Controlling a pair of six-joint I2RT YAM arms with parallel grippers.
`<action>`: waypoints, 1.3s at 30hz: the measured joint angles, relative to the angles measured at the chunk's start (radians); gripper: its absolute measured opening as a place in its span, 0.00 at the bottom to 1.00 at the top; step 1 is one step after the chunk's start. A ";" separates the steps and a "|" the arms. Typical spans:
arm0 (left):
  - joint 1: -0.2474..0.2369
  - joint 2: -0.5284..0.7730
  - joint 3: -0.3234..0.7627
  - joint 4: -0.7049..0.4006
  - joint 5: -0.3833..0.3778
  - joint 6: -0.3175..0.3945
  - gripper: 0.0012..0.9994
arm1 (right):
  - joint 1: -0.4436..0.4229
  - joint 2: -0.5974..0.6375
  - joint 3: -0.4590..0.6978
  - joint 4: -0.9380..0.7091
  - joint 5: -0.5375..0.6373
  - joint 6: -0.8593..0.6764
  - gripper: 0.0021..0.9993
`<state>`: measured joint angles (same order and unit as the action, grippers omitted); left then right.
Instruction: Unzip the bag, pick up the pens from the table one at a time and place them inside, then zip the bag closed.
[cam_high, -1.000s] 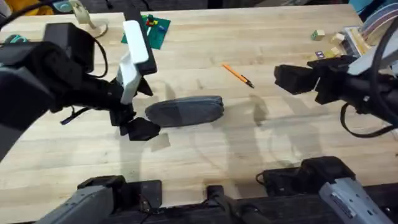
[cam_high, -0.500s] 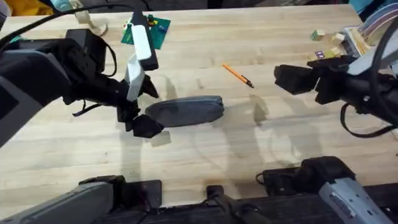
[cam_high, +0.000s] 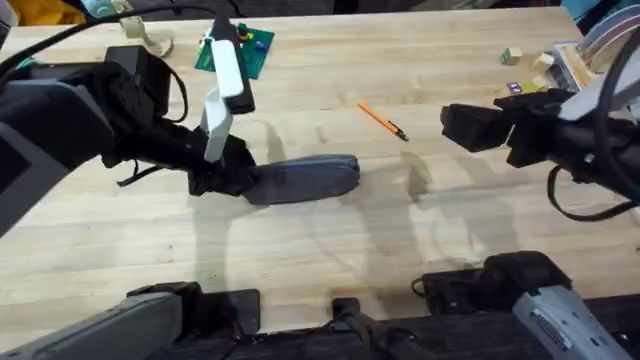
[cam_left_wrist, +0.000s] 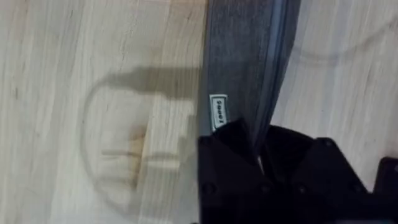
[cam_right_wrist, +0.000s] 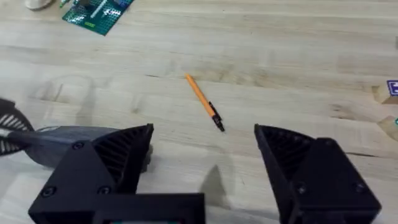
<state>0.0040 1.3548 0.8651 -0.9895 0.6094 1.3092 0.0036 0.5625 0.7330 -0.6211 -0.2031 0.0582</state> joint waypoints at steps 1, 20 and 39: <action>-0.002 0.000 0.000 0.001 -0.001 0.000 0.06 | 0.000 0.000 0.000 0.000 0.000 0.000 1.00; -0.004 0.000 0.000 0.001 -0.003 0.001 0.04 | 0.000 0.004 0.001 -0.104 -0.001 0.128 1.00; -0.004 0.000 0.000 0.001 -0.003 0.001 0.04 | 0.000 0.358 0.003 -0.113 -0.401 0.222 1.00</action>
<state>0.0002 1.3552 0.8652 -0.9886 0.6064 1.3098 0.0036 0.9201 0.7361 -0.7338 -0.6043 0.2802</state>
